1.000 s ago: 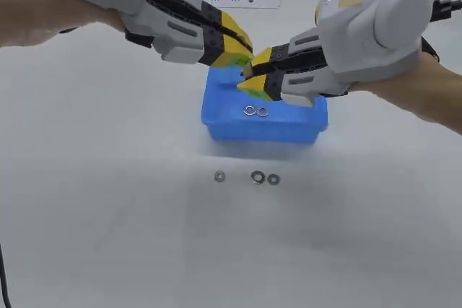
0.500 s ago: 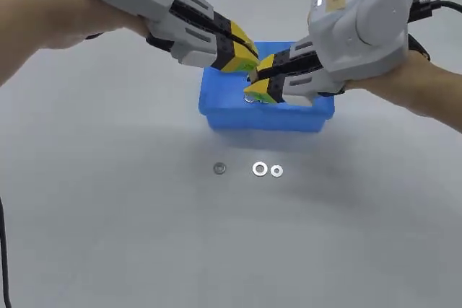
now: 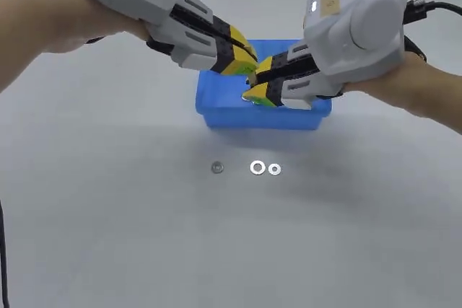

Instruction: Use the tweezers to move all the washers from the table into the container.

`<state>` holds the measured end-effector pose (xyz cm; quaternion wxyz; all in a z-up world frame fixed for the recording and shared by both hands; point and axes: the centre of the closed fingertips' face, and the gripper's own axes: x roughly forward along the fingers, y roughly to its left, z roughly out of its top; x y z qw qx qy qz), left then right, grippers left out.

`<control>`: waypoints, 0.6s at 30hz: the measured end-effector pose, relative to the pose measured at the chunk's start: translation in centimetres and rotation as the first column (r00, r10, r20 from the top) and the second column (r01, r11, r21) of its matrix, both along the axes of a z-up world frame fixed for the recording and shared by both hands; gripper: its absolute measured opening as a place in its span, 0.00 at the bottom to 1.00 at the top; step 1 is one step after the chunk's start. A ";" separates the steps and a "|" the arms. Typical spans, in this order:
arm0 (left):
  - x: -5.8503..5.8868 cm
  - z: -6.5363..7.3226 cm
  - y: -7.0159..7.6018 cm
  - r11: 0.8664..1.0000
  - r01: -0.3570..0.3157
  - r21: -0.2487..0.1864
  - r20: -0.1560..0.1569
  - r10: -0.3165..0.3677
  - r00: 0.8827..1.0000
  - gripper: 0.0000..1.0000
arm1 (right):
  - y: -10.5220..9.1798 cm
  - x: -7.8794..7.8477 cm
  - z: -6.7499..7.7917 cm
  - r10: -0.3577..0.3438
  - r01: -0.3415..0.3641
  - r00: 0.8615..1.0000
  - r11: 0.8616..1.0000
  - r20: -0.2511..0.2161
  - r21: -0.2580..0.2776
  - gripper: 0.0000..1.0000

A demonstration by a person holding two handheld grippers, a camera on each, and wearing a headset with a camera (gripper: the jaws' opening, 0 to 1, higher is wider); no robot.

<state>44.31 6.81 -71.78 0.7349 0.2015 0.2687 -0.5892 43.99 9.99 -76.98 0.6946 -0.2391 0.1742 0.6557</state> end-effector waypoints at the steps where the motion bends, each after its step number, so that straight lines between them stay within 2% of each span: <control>1: -0.1 0.1 -0.1 1.000 0.001 -0.006 -0.001 -0.001 1.000 0.06 | -0.2 0.1 0.1 0.005 -0.005 1.000 1.000 0.009 -0.002 0.13; 5: -0.2 0.2 -0.3 1.000 0.009 -0.011 0.001 -0.009 1.000 0.06 | -0.5 0.1 0.4 0.004 -0.004 1.000 1.000 0.016 0.000 0.16; 13: 0.1 0.7 -0.5 1.000 0.015 -0.003 0.046 -0.015 0.999 0.06 | -1.1 0.7 1.3 -0.016 0.016 0.999 1.000 0.028 0.013 0.16; 15: 0.2 0.8 -0.5 1.000 0.015 -0.001 0.050 -0.015 0.999 0.06 | -1.2 0.9 1.6 -0.028 0.027 0.999 0.999 0.015 0.028 0.16; 18: 0.3 0.9 -0.6 1.000 0.014 -0.005 0.052 -0.013 0.999 0.06 | -1.4 0.9 1.5 -0.030 0.030 0.999 0.999 0.016 0.023 0.16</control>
